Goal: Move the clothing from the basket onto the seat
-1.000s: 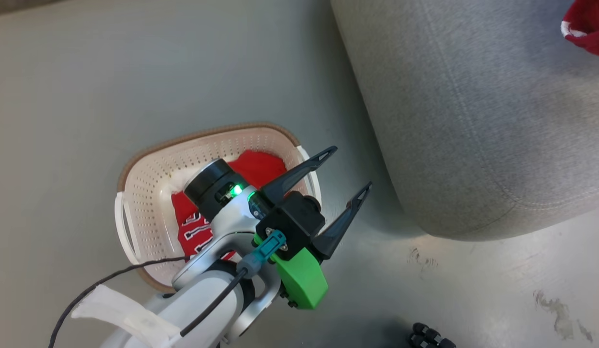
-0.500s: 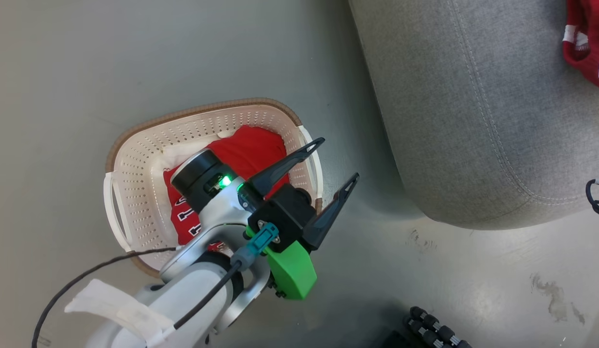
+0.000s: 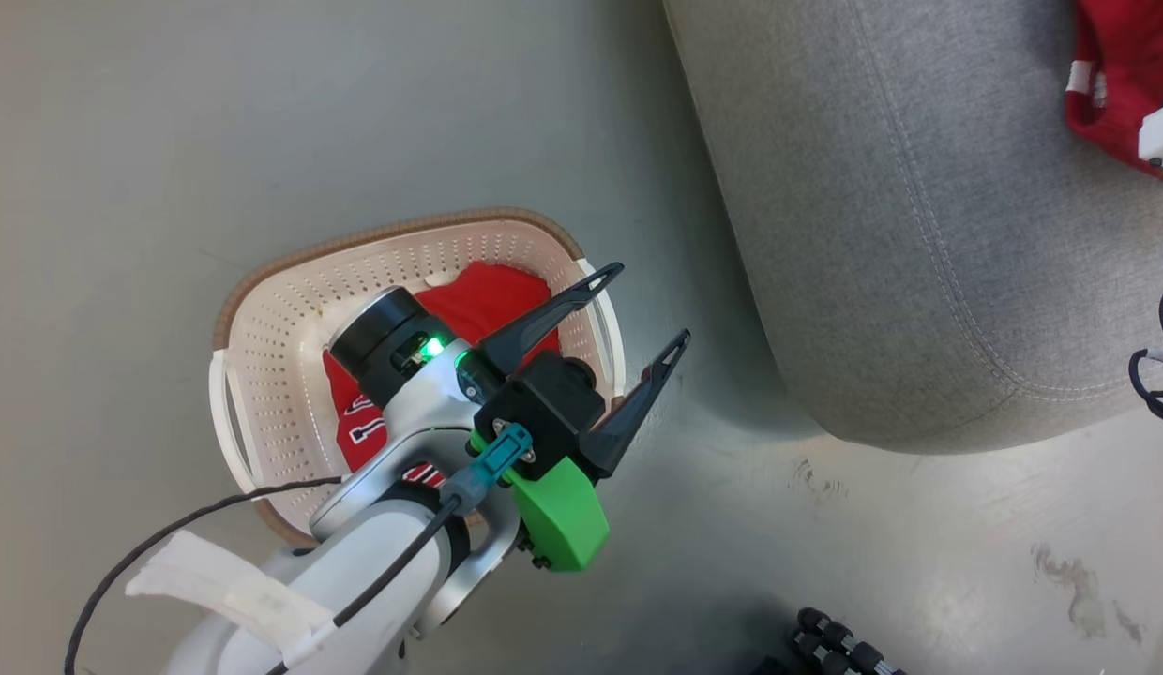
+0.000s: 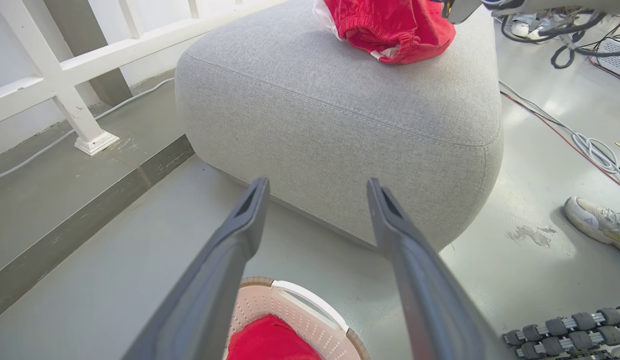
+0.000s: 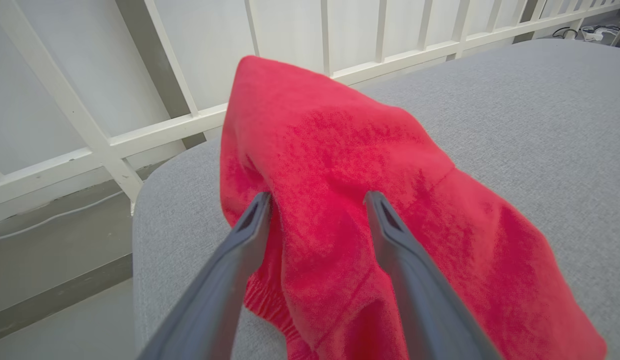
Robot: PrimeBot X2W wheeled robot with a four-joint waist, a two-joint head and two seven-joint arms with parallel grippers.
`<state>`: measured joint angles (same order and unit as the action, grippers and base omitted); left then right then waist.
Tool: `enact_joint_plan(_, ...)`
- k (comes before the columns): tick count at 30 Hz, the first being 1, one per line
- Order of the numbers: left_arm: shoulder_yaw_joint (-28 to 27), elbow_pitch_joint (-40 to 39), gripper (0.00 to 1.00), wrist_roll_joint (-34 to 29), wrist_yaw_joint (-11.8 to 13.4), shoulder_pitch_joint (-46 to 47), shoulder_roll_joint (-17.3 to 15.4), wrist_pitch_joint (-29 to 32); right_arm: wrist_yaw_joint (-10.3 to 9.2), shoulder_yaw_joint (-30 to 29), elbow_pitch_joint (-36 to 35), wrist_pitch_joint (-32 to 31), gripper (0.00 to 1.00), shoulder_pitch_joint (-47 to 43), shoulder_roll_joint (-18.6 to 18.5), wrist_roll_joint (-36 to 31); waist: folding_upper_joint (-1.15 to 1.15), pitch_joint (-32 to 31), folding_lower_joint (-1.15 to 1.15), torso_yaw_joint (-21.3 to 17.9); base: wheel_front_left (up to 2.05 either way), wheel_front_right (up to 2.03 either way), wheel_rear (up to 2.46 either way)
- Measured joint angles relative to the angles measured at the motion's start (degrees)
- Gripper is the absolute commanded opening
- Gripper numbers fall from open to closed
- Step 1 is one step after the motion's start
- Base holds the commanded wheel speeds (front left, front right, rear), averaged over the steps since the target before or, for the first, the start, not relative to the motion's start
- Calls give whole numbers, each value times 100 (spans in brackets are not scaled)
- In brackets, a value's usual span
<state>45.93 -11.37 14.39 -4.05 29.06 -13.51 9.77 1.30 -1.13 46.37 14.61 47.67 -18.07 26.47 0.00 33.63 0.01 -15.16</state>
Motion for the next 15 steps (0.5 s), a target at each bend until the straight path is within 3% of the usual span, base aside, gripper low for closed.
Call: enact_joint_plan(15,-218,386,100,225,93,-160,126,-483,181,219,-183,-1,100,-414,124,-374,0,-537,0,90,0,0,0)
